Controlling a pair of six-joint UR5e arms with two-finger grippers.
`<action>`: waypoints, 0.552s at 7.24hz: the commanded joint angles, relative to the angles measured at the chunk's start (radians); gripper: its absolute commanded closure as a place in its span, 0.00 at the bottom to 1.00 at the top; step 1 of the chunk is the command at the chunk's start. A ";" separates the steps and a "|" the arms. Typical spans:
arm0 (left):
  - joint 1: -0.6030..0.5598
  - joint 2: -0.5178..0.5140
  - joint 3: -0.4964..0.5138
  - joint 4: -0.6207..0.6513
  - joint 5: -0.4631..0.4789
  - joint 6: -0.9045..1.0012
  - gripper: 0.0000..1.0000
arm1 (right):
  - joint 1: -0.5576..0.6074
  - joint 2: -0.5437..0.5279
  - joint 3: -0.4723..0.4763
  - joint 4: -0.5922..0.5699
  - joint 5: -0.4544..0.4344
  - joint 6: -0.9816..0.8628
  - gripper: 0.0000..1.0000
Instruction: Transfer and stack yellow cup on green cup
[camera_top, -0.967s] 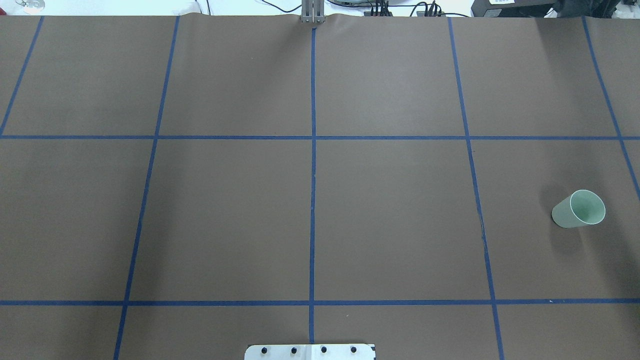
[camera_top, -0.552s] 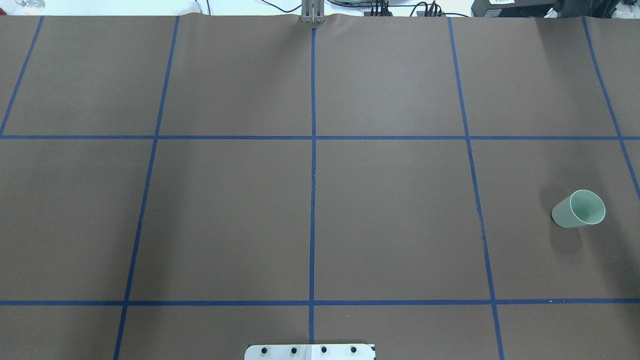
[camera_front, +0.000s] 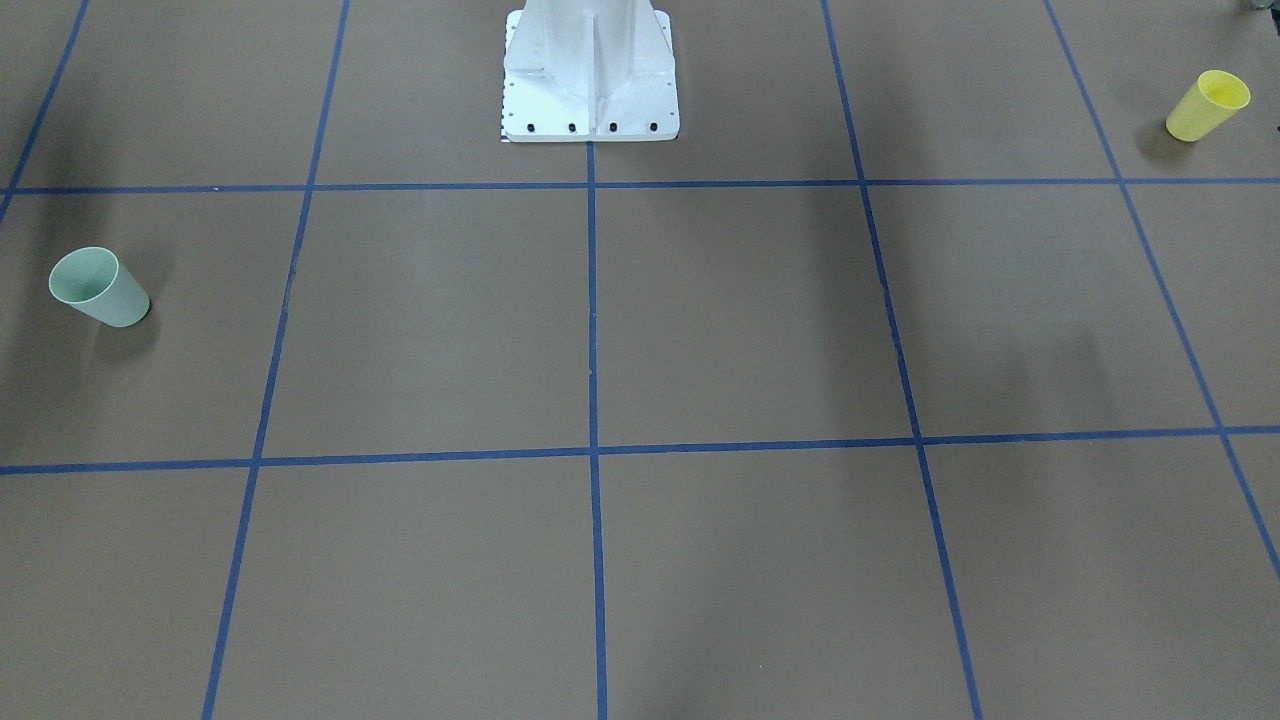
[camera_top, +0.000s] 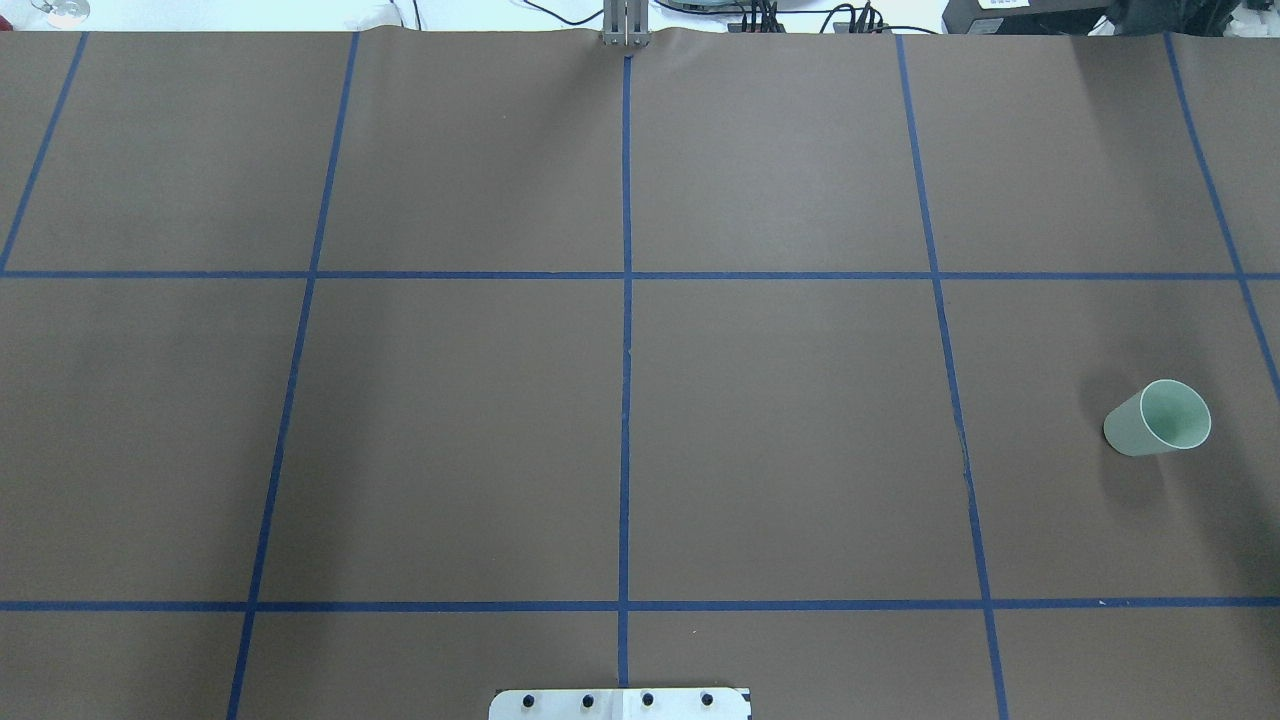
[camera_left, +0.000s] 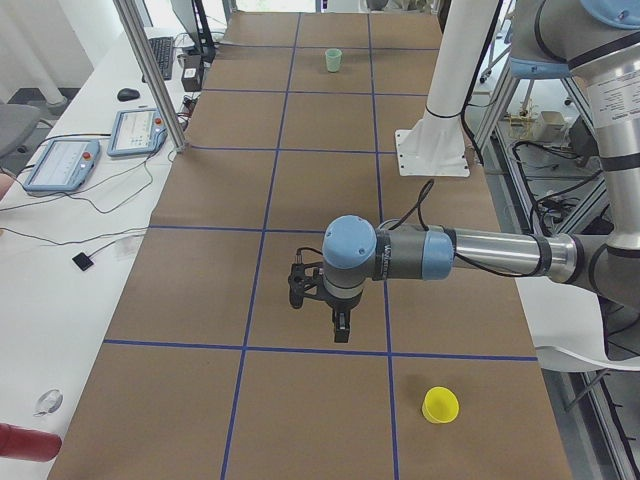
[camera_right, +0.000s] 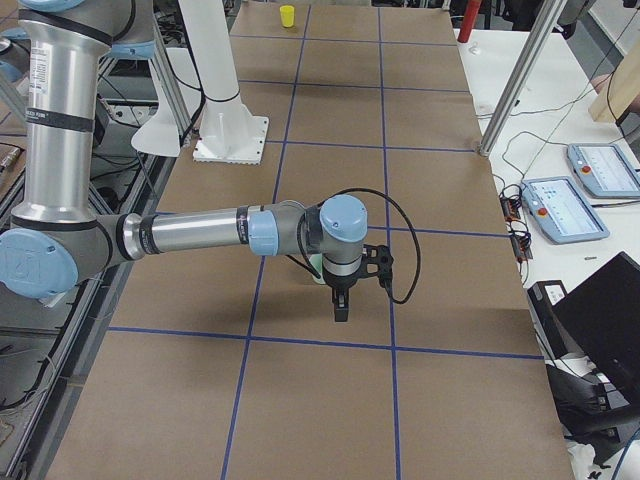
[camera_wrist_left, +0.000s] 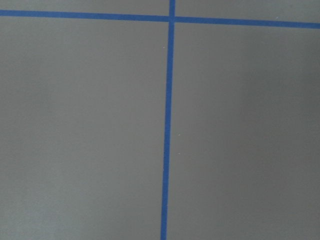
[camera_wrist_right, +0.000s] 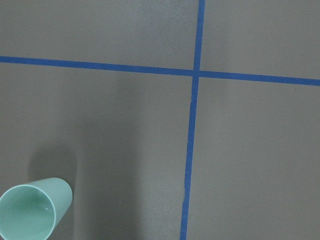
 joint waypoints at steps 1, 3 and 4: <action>0.001 0.004 0.003 -0.015 -0.072 -0.084 0.00 | -0.007 -0.007 -0.003 0.066 0.010 0.000 0.00; 0.001 0.033 0.000 -0.024 -0.032 -0.087 0.00 | -0.019 -0.010 -0.016 0.094 0.015 0.013 0.00; 0.002 0.035 0.000 -0.024 -0.043 -0.091 0.00 | -0.019 -0.018 -0.015 0.097 0.027 0.006 0.00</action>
